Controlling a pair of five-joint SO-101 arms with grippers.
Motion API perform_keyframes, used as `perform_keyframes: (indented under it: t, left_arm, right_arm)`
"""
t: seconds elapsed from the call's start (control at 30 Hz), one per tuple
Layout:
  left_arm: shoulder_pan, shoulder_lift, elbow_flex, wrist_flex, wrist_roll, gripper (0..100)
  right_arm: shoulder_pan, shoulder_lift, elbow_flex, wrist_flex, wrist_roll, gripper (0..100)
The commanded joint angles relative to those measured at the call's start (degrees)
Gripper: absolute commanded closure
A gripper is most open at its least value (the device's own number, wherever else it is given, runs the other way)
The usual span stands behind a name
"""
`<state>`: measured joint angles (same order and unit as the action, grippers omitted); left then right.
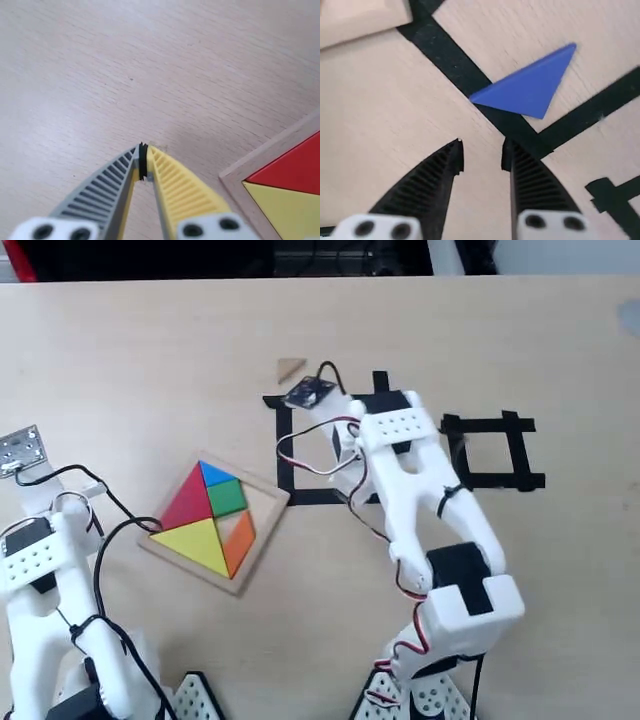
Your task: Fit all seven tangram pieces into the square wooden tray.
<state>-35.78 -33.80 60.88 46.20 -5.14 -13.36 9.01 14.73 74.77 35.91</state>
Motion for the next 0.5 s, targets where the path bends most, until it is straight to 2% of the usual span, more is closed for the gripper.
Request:
perform_keyframes:
  t: [0.0, 0.27, 0.47]
  left_arm:
    - [0.48, -0.18, -0.40, -0.88, 0.53, 97]
    - [0.48, -0.18, -0.40, -0.88, 0.53, 97]
    - [0.48, -0.18, -0.40, -0.88, 0.53, 97]
  right_arm:
    - [2.11, 1.45, -1.80, -1.14, -1.49, 85.8]
    - [2.73, 3.65, -2.15, -0.97, -1.41, 85.8]
    - [3.78, 9.36, -4.97, -3.16, 2.64, 85.5]
